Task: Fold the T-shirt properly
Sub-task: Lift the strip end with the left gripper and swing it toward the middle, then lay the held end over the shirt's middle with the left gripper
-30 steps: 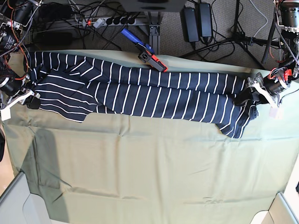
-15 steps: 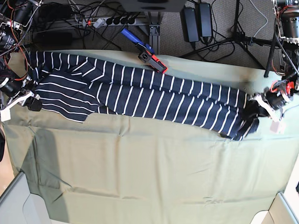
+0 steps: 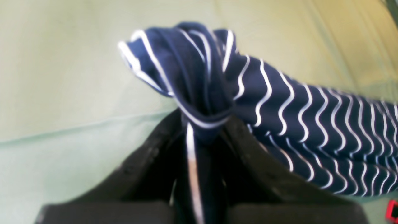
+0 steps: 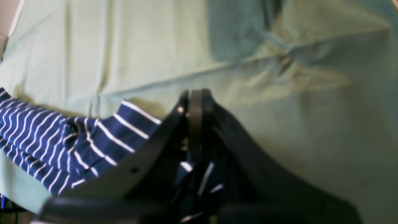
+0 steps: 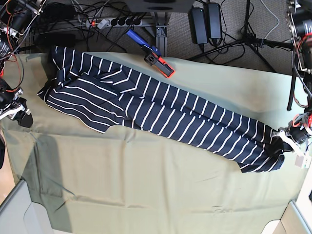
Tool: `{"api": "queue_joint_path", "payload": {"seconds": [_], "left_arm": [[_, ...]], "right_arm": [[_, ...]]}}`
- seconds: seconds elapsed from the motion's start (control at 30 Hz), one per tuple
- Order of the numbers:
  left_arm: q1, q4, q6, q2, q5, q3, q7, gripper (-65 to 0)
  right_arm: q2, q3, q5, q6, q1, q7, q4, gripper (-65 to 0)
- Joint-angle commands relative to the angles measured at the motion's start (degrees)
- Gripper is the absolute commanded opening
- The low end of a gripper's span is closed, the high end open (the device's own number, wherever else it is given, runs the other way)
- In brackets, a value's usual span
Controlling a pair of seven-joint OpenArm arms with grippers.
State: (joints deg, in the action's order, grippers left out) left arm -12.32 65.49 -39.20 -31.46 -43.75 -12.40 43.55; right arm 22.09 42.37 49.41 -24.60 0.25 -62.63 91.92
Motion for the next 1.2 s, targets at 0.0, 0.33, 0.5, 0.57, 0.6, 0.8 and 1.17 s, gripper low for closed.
{"api": "queue_joint_path", "payload": {"seconds": [0.0, 0.33, 0.5, 0.57, 0.6, 0.8, 1.17], "left_arm": [[-2.71, -0.90, -0.80, -1.27, -0.98, -0.48, -1.73, -65.0], [5.55, 18.69, -0.80, -0.02, -7.45, 0.76, 5.99, -65.0], [12.39, 36.54, -0.80, 4.83, -4.48, 6.14, 5.51, -65.0], [13.77, 42.07, -0.80, 6.45, -1.20, 10.36, 4.02, -65.0], [14.10, 44.04, -0.80, 7.28, 0.81, 12.76, 3.61, -65.0], [14.08, 44.92, 2.16, 12.79, 13.94, 26.64, 1.51, -65.0], [14.08, 35.30, 3.63, 19.15, 25.64, 38.34, -2.67, -65.0]], "right_arm": [[1.25, 0.68, 1.03, -3.28, 1.01, 1.11, 1.09, -65.0], [1.22, 0.76, 0.90, -3.32, 1.01, 1.18, 1.09, -65.0], [1.20, 0.74, 0.61, -3.32, 0.98, 1.75, 1.09, -65.0], [1.20, 0.74, 0.46, -3.32, 0.96, 1.73, 1.09, -65.0], [1.20, 0.74, 0.44, -3.32, 0.96, 1.73, 1.09, -65.0], [1.22, 0.74, 0.26, -3.32, 0.98, 1.75, 1.09, -65.0], [1.22, 0.74, 0.28, -3.32, 0.96, 1.07, 1.09, -65.0]]}}
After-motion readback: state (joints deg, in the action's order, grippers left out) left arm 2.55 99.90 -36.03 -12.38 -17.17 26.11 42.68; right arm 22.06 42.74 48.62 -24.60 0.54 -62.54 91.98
